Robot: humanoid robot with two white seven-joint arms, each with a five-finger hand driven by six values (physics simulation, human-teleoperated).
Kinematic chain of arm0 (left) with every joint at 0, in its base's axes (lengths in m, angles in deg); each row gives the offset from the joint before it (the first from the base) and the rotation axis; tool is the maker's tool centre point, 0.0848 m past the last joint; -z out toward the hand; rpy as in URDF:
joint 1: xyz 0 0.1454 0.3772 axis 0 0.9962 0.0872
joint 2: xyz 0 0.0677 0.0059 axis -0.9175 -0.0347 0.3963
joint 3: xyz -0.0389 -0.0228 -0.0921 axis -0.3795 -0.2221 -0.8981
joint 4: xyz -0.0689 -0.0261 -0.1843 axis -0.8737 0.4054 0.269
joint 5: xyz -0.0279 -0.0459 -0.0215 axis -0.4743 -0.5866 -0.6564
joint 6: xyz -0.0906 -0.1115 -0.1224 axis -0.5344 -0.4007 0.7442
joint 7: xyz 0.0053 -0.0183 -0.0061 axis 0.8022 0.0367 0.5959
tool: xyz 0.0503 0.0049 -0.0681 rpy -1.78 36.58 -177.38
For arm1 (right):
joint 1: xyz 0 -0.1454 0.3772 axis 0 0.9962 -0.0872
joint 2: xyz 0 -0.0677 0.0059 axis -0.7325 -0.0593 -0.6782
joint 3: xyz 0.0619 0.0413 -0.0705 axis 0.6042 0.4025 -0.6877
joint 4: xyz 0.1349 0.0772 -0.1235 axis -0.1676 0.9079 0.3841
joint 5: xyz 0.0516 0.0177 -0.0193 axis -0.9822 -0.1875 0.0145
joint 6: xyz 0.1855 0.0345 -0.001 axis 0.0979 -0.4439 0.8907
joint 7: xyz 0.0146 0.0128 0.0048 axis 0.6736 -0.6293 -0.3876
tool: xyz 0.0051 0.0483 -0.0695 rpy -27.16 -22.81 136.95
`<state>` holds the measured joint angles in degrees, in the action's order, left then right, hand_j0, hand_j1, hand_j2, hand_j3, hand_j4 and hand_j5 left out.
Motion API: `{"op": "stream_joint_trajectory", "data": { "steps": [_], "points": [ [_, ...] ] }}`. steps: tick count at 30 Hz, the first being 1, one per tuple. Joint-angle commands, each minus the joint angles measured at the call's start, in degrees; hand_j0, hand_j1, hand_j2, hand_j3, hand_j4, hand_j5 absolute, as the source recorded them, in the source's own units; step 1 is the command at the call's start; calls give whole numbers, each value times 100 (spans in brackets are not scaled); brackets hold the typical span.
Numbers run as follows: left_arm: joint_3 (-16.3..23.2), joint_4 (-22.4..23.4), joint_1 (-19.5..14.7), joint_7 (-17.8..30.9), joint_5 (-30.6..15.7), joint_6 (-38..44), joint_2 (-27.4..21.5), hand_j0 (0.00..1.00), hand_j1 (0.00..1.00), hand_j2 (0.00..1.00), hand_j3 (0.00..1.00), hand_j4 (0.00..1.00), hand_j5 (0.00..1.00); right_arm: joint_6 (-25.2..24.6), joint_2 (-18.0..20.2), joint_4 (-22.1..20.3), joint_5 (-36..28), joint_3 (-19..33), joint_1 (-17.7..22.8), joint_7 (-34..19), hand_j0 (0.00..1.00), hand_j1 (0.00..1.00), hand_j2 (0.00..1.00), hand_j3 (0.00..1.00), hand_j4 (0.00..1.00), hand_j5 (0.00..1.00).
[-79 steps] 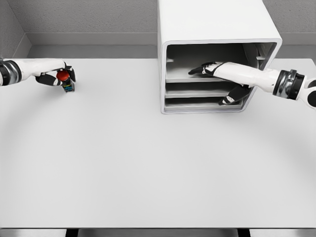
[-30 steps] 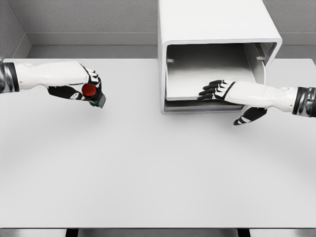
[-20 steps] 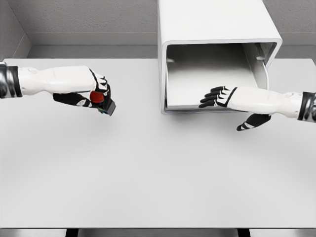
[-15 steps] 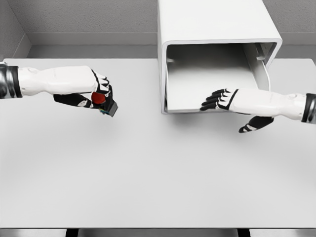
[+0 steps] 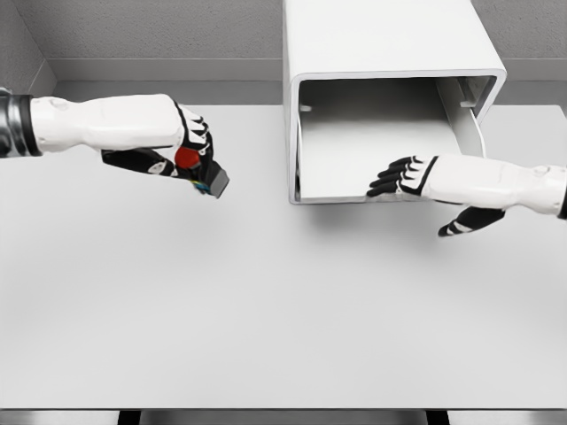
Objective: Slide open multi-storey tabletop storage cabinets and put open load switch and slide close multi-storey tabletop storage cabinets
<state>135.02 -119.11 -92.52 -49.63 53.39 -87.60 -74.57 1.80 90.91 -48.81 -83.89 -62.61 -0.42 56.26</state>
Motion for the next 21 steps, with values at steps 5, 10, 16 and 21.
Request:
{"op": "stream_joint_trajectory", "data": {
  "steps": [5,10,16,21],
  "points": [
    [-8,26,-79,-3,-117,11,97,39,39,39,39,39,39,-11,60,-27,-159,146,0,41,100,100,100,100,100,100],
    [-8,35,-211,-12,-152,11,168,39,39,39,39,39,39,-11,210,34,-159,296,0,339,100,100,100,100,100,100],
    [-8,61,-395,-12,-179,11,361,38,38,38,38,38,38,-11,473,122,-168,392,-9,401,100,100,100,100,100,100],
    [0,61,-527,-3,-267,11,361,38,38,38,38,38,38,-11,517,96,-168,392,-9,401,100,100,100,100,100,100]
  ]
}}
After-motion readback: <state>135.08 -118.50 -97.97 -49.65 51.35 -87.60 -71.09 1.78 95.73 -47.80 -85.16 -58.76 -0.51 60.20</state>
